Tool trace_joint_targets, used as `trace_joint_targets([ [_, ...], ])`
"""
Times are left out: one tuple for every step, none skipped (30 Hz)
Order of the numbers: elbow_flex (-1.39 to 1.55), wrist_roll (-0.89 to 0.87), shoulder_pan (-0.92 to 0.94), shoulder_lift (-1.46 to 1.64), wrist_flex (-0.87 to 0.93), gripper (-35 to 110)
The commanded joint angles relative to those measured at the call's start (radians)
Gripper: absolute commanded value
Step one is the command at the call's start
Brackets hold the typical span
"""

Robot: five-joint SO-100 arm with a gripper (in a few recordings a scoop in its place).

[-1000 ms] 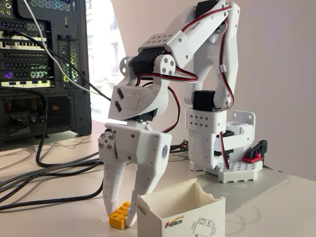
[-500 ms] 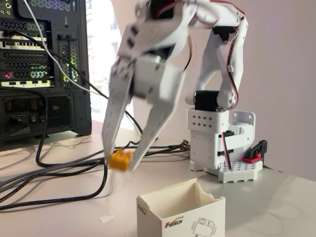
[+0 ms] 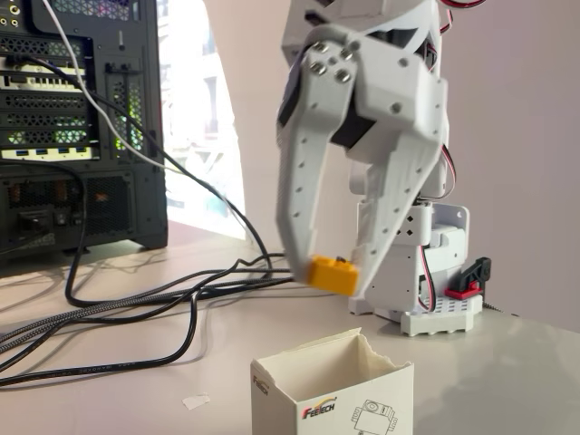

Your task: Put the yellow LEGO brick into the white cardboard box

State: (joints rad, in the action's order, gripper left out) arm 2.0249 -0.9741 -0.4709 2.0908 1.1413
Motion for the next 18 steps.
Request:
trace_joint_targets([
  [-0.035, 0.006, -0.011, 0.052, -0.038, -9],
  [-0.025, 0.008, -0.009, 0.063, -0.038, -7],
  [-0.012, 0.008, -0.009, 0.074, -0.038, -3],
  [0.002, 0.008, -0.009, 0.087, -0.037, 1],
  [0.014, 0.003, -0.009, 0.103, -0.035, 5],
  [0.028, 0.0, -0.009, 0.117, -0.035, 9],
  [0.041, 0.0, -0.009, 0.129, -0.037, 12],
  [0.051, -0.003, -0.011, 0.14, -0.041, 13],
  [0.055, -0.005, -0.011, 0.147, -0.043, 13],
  [0.058, -0.005, -0.011, 0.15, -0.041, 12],
  [0.064, -0.003, -0.011, 0.155, -0.041, 12],
  [0.067, -0.002, -0.011, 0.156, -0.041, 13],
  [0.069, 0.0, -0.011, 0.161, -0.037, 13],
  [0.072, 0.006, -0.009, 0.166, -0.034, 13],
  [0.075, 0.015, -0.008, 0.169, -0.034, 11],
  [0.078, 0.029, -0.003, 0.175, -0.034, 10],
  [0.08, 0.049, 0.005, 0.184, -0.031, 7],
  [0.086, 0.086, 0.015, 0.195, -0.029, 4],
])
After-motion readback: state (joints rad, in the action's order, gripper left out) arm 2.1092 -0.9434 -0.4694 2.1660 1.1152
